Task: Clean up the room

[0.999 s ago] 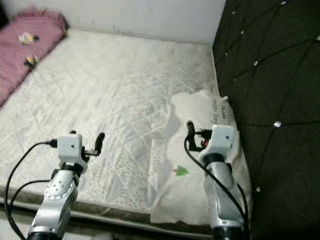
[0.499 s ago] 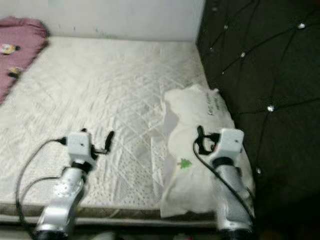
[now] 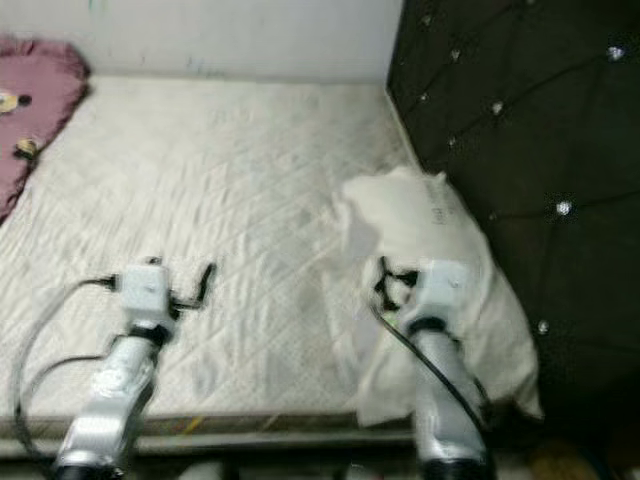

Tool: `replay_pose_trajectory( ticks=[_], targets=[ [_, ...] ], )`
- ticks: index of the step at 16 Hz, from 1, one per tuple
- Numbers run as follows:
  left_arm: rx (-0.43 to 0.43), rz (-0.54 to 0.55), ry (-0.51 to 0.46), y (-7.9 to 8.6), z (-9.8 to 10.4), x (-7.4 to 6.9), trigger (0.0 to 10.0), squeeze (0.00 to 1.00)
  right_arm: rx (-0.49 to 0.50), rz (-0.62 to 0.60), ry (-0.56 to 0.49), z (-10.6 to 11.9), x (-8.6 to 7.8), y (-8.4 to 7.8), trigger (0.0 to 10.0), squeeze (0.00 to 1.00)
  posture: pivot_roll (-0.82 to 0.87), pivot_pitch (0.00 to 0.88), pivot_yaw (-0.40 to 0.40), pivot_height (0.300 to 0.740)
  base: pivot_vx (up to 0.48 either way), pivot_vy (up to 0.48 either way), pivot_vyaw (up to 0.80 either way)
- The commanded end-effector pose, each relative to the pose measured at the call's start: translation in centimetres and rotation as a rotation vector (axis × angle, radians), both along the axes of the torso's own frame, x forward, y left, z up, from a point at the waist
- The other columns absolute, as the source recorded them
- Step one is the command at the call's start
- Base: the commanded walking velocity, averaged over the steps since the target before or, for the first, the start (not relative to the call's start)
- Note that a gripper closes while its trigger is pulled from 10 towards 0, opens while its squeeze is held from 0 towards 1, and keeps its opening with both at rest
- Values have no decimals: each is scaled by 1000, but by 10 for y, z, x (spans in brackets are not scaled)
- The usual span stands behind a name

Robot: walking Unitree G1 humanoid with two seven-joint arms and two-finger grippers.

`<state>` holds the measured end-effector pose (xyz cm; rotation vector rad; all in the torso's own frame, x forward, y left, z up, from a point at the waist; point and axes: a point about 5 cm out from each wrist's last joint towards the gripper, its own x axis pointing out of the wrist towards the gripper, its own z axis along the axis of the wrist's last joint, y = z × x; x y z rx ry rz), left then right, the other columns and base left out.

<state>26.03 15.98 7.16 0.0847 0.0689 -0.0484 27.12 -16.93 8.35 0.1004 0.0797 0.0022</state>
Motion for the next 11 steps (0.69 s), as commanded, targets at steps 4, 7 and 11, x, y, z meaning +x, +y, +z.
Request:
replay_pose_trajectory(
  ticks=[4,7,11],
  targets=[
    [-12,-15,-7,-7,2,1,10000,0,-30,6,-4,0,-1,-5,10000,0,-26,53,8,740,0,315,0],
    [-13,-12,-5,-7,1,0,10000,0,-34,20,-11,1,-1,-4,10000,0,-23,54,8,740,0,0,0],
    [-2,2,-15,-1,5,0,10000,0,-29,34,-27,4,1,0,10000,0,-18,70,13,740,0,341,238]
  ],
)
